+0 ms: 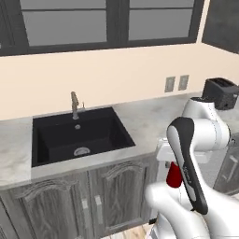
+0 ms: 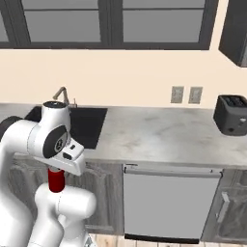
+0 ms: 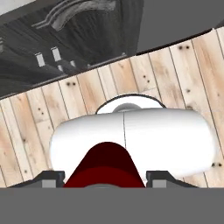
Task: Four empty soda cans are scattered around the kitchen. Gather all the cans and cluster them next to the stove for recycling.
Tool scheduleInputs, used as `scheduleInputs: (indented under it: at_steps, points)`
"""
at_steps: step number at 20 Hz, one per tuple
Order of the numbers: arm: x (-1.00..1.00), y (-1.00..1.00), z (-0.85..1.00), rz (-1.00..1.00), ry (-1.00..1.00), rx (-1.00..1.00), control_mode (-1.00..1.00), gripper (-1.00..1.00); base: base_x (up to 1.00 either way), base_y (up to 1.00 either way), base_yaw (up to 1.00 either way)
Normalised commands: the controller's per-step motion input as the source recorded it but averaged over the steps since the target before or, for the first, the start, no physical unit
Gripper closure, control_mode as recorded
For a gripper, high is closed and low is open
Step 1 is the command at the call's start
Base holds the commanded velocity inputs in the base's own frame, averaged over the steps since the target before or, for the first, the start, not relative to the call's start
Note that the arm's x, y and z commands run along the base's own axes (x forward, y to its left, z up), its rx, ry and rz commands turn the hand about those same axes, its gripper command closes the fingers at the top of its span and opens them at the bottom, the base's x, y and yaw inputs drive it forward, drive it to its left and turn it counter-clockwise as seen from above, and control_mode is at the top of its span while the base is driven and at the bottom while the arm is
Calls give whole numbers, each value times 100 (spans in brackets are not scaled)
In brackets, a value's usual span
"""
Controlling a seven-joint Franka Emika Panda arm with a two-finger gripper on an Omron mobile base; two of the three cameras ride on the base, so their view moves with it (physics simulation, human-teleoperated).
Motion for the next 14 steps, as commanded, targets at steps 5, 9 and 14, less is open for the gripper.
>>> scheduleInputs:
  at_steps: [5, 9, 14]
  points:
    - [0, 0, 0, 0, 0, 0, 100, 100, 7, 91, 18]
    - [0, 0, 0, 0, 0, 0, 100, 100, 5, 92, 19]
    - [0, 0, 0, 0, 0, 0, 100, 100, 17, 86, 19]
